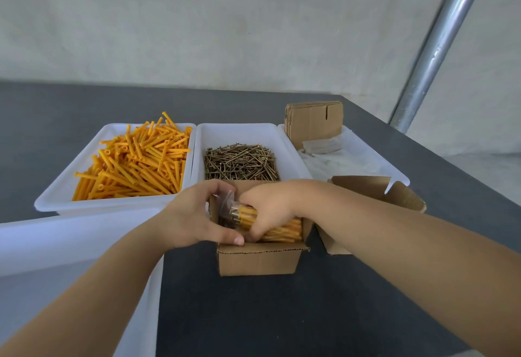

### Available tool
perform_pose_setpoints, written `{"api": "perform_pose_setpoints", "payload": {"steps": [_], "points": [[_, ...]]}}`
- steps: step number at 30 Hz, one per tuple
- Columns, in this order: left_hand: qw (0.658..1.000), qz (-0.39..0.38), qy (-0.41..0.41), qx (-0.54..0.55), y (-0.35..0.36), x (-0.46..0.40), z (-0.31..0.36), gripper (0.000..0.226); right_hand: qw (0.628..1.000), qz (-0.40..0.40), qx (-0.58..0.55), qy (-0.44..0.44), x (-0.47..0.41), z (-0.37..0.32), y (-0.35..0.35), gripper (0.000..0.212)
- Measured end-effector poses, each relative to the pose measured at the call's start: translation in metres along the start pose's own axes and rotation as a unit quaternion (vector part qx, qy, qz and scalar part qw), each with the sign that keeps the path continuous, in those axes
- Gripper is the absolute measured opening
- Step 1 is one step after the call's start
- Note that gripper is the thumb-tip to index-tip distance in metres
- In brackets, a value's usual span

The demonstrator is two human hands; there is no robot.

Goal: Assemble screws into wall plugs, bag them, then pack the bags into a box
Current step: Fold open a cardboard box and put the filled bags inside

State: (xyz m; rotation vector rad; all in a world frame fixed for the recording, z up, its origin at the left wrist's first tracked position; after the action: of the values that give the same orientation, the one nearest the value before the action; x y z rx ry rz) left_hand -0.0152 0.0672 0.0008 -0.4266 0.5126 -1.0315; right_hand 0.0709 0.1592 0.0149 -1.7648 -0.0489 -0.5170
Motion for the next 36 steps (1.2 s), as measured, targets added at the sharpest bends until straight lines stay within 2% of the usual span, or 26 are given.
{"api": "perform_pose_setpoints", "payload": {"steps": [4,8,10,13,15,17,19,23,27,29,32,33,34,36], "points": [[1.000,-0.007,-0.004,0.001,0.001,-0.001,-0.001,0.075,0.982,0.171,0.075,-0.023,0.011,-0.006,-0.019,0.036],[1.000,-0.009,-0.006,-0.018,0.002,-0.001,-0.003,0.086,0.988,0.120,0.023,-0.091,0.015,-0.013,-0.001,0.032],[1.000,-0.004,-0.006,-0.026,0.002,-0.001,-0.003,0.090,0.991,0.098,-0.025,-0.086,0.016,-0.007,0.002,0.032],[1.000,-0.001,-0.006,-0.030,0.002,0.000,-0.002,0.090,0.990,0.088,-0.095,-0.063,0.022,0.004,0.007,0.044],[0.999,-0.004,-0.007,-0.031,0.002,0.000,-0.003,0.087,0.988,0.116,-0.064,-0.077,0.028,0.005,0.007,0.045],[1.000,-0.013,-0.004,-0.028,0.003,-0.001,-0.002,0.083,0.974,0.204,-0.013,-0.094,0.036,0.001,0.001,0.041],[1.000,-0.009,0.003,-0.024,0.002,-0.002,-0.003,0.079,0.964,0.242,-0.025,-0.109,0.041,-0.010,0.000,0.037],[0.999,-0.013,0.015,-0.051,0.004,-0.002,-0.005,0.087,0.984,0.148,-0.008,-0.102,0.025,-0.030,0.023,0.025],[0.998,-0.022,0.019,-0.052,0.004,-0.001,-0.004,0.090,0.981,0.083,-0.174,-0.027,0.018,-0.011,0.018,0.036],[0.999,-0.023,0.015,-0.044,0.004,0.000,-0.004,0.091,0.970,0.096,-0.224,-0.013,0.023,0.001,0.012,0.039],[0.998,-0.036,0.020,-0.044,0.004,0.000,-0.006,0.086,0.962,0.226,-0.150,-0.010,0.035,0.016,-0.006,0.039],[0.998,-0.039,0.021,-0.042,0.004,-0.001,-0.005,0.085,0.963,0.244,-0.112,0.000,0.040,0.020,-0.008,0.039],[0.998,-0.037,0.022,-0.041,0.004,-0.002,-0.005,0.084,0.970,0.231,-0.073,0.007,0.043,0.022,-0.006,0.037],[0.998,-0.036,0.021,-0.046,0.004,-0.002,-0.003,0.083,0.989,0.142,-0.019,0.026,0.043,0.020,0.009,0.036]]}}
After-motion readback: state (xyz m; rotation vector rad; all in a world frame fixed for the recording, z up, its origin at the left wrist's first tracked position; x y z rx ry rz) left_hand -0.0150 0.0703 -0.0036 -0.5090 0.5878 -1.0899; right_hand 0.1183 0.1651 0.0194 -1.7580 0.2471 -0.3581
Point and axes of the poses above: each hand's wrist, its own x-axis away from the middle knuckle, its own y-axis out of the palm, z = x × y, the point moved 6 cm from there along -x, towards the middle knuckle, and after that the axes turned 8 degrees about z, right-handed, at the moved point
